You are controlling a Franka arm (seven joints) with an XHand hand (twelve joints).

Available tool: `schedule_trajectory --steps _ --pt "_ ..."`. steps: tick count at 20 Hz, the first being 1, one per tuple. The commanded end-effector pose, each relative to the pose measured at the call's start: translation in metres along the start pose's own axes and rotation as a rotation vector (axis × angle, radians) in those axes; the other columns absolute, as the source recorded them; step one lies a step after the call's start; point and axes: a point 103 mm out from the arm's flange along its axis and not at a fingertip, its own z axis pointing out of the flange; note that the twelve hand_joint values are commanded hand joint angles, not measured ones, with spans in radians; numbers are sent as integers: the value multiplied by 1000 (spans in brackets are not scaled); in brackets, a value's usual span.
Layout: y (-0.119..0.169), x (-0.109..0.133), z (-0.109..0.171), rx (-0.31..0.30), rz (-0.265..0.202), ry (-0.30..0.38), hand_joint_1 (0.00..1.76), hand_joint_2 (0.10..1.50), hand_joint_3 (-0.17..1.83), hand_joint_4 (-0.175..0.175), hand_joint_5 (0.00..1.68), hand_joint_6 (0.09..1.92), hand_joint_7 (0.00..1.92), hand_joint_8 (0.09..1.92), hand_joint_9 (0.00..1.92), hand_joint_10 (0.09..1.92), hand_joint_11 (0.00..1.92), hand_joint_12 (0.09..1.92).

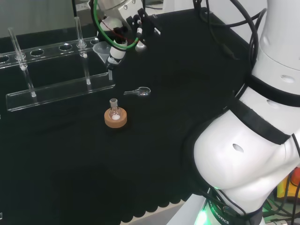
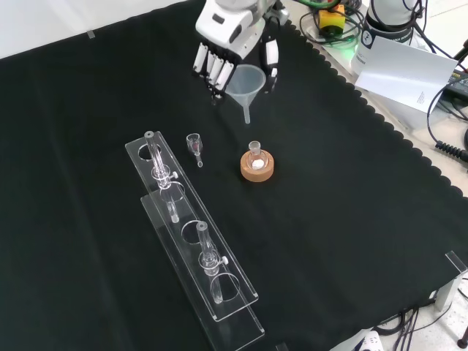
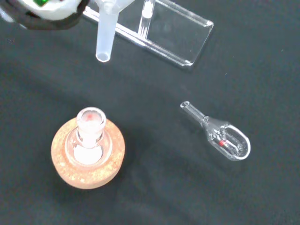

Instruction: Put the funnel back on the funnel stand.

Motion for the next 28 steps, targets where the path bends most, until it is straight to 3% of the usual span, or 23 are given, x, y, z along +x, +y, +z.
schedule_trajectory --steps 1,11,19,28 --pt "-9 -11 -28 -48 33 3 779 714 440 -5 582 683 703 625 1020 381 654 1177" --pt "25 -33 -41 -66 57 12 779 713 444 -7 579 690 713 631 1020 380 660 1175" --pt "67 -73 -57 -82 75 29 776 714 447 -8 578 694 717 634 1019 379 666 1172" --pt "92 -103 -65 -78 80 47 774 714 449 -10 578 698 720 636 1018 379 671 1170"
